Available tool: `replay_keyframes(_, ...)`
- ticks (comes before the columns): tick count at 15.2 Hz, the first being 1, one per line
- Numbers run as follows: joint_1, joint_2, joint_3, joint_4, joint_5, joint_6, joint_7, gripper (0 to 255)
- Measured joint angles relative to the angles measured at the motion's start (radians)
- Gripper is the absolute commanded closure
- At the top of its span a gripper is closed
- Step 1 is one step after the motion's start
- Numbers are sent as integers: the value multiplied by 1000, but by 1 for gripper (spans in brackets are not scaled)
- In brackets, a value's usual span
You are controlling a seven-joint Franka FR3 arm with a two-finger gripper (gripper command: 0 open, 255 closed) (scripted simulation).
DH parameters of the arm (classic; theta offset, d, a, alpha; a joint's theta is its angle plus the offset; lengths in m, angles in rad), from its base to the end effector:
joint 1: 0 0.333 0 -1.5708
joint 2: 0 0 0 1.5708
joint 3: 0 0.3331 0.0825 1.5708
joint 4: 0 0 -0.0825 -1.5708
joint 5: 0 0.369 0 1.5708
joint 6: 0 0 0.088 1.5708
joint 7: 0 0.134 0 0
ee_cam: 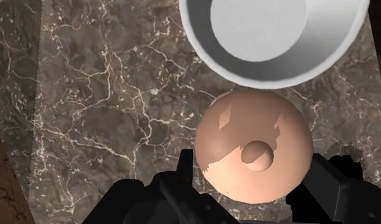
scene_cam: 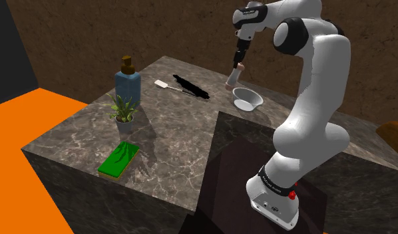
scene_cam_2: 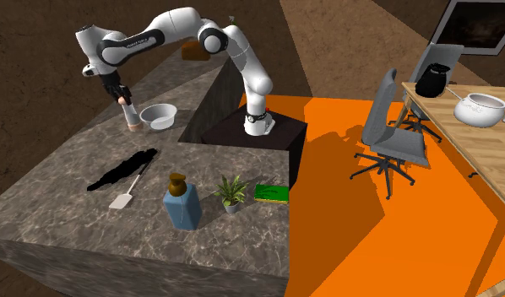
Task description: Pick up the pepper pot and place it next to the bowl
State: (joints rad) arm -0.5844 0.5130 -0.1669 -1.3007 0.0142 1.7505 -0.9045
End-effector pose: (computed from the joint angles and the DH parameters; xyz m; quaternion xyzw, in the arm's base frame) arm 0.5225 -0.4540 0.4384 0.9955 0.0844 -0.0442 0.0023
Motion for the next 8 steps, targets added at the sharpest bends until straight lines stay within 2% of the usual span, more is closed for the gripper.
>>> replay_keyframes(8, 4, 6, 2, -86, 1, 92, 4, 255)
